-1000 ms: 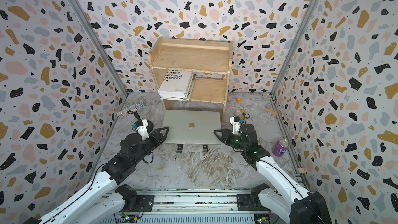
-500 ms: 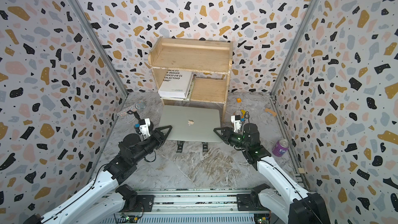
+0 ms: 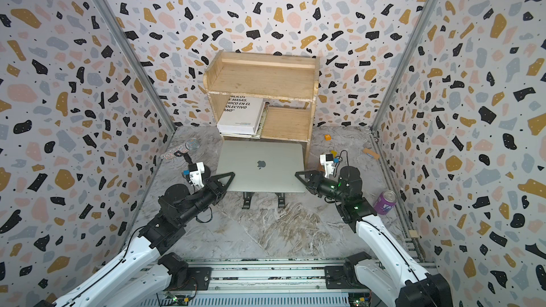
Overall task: Close the laptop lid and set it aside
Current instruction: Place the laptop on the shelf.
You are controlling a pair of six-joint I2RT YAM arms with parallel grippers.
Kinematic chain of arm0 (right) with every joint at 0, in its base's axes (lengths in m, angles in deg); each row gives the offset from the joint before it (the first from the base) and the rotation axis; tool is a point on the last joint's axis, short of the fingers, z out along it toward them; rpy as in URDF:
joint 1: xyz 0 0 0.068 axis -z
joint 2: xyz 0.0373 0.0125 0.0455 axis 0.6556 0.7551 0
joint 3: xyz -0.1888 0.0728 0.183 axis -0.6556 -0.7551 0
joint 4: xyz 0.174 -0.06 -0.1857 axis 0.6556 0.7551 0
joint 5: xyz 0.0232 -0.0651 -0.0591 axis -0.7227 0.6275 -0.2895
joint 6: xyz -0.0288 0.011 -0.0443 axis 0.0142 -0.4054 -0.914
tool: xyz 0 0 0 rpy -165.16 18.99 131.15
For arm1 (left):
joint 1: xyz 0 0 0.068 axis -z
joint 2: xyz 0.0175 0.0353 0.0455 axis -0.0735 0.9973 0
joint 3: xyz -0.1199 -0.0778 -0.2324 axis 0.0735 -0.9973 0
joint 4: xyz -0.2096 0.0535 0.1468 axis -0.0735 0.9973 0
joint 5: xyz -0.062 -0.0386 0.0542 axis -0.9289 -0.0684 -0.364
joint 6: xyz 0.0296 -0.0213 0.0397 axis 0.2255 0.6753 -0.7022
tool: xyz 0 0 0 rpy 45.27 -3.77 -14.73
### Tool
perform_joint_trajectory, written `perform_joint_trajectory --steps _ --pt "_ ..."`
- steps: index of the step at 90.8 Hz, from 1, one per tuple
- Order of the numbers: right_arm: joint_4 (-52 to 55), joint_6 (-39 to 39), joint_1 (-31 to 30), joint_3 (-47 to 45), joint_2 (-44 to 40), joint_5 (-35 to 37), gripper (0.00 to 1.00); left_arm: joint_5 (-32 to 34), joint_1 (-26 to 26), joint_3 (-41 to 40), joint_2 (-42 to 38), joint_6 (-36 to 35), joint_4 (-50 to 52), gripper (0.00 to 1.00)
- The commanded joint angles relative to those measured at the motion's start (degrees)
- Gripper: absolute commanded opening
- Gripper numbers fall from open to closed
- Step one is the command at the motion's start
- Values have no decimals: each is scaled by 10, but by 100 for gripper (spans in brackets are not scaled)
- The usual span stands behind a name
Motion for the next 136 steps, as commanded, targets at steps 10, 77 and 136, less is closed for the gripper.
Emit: perform_joint_trajectory --steps 10,77,136 --pt "-61 7 -9 79 -16 -63 15 -31 4 63 -3 -27 -33 25" --pt "-29 127 -9 282 48 -50 0 13 2 260 74 -30 67 24" --pt "-20 177 -9 442 159 3 0 -46 -61 414 233 8 72 23"
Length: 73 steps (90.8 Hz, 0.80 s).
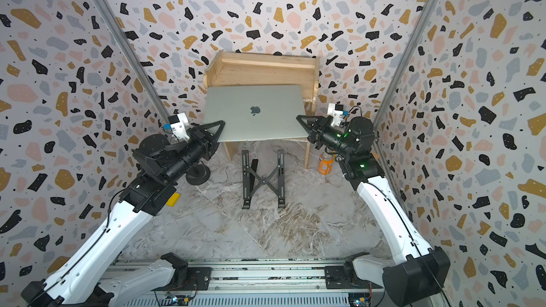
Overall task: Close the laptop lid and set it aside
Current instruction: Place the laptop on the shelf.
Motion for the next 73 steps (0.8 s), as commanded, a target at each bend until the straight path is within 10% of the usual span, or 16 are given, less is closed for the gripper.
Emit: perform_joint_trajectory --steps 1,73 --pt "-71 -6 -19 58 -6 -45 0 -45 -9 27 40 -17 -34 23" --pt "-67 12 -19 176 95 -28 0 -117 -63 186 221 71 -81 20"
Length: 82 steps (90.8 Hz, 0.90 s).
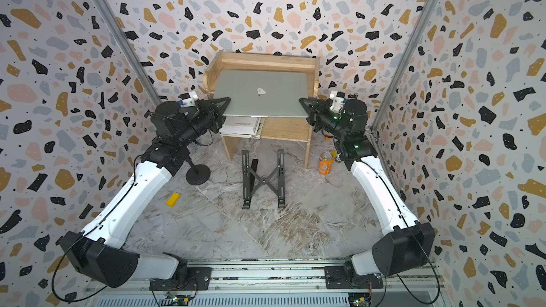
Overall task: Close the laptop lid and set it aside
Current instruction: Place the laptop on the shelf.
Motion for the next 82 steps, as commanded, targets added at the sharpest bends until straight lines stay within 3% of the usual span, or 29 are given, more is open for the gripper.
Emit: perform_joint_trajectory --steps 1,41,51,66,82 --pt "-81 -9 -30 54 -13 -90 0 -20 15 29 28 -11 -41 19" --pt "-67 -15 -30 80 16 -85 4 -22 2 94 91 -6 -9 19" --pt "-70 -13 -30 82 19 -87 16 -24 -2 104 104 6 -11 19" --pt "-58 -23 -30 81 15 -85 46 -25 -7 104 115 21 -22 18" --pt "1 -65 -30 78 -4 -74 70 -21 -8 105 120 26 -26 17"
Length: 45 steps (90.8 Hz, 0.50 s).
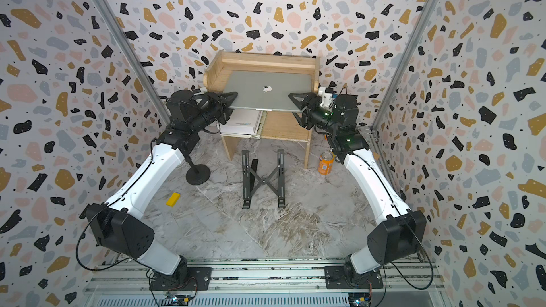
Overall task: Close the laptop lid and set it aside
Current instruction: Place the laptop on the shelf.
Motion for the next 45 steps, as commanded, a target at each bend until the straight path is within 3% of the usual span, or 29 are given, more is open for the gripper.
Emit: perform_joint_trajectory --steps 1,10,26,40,45 --pt "-4 -43 -8 34 -49 -27 70 0 7 19 9 -19 -35 17" --pt "52 -86 -8 34 -68 -16 78 1 6 23 12 -18 -35 17" --pt "192 -193 -8 44 -105 0 80 2 5 39 20 -20 -34 18" --pt "364 -343 -8 67 -144 91 78 -1 5 54 35 -18 -42 19" --pt "387 -373 -8 70 -153 112 70 2 5 56 38 -19 -44 20"
